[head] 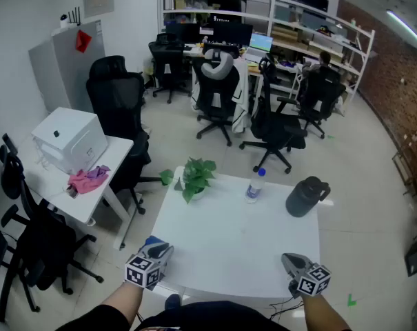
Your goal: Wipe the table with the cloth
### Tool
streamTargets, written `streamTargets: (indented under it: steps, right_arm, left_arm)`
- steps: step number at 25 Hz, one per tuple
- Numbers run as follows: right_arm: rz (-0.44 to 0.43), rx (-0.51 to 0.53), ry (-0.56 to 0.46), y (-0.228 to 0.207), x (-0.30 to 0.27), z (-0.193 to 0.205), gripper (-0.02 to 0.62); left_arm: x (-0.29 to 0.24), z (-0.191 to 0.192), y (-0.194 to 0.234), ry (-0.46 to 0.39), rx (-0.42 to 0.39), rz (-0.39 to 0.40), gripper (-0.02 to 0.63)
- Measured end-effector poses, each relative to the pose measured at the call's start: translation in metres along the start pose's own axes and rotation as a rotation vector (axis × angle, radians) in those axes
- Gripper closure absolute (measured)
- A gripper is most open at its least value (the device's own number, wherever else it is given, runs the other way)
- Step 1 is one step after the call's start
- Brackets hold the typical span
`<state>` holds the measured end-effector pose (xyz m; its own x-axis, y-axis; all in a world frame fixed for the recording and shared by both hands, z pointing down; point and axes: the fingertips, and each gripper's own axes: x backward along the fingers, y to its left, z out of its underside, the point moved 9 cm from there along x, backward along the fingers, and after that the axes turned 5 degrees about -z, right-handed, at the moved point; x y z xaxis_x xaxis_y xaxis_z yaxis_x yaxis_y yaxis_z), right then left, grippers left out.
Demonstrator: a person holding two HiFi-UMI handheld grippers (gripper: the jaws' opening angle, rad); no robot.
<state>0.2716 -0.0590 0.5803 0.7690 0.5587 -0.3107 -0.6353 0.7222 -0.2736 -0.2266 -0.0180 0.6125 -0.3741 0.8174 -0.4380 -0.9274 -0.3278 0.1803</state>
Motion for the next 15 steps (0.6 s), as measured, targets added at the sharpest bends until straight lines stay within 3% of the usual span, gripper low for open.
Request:
streamTargets:
  steps: [6, 12, 15]
  right_arm:
    - [0.010, 0.015, 0.011, 0.001, -0.003, -0.005, 0.588]
    - [0.023, 0.018, 0.033, 0.002, -0.001, -0.002, 0.588]
    - [0.030, 0.020, 0.038, 0.002, 0.000, -0.002, 0.588]
  left_arm:
    - [0.008, 0.015, 0.075, 0.194, -0.041, -0.166, 0.379]
    - [-0.013, 0.050, 0.093, 0.408, -0.148, -0.151, 0.347]
    - [-0.027, 0.061, 0.093, 0.483, -0.152, -0.149, 0.347]
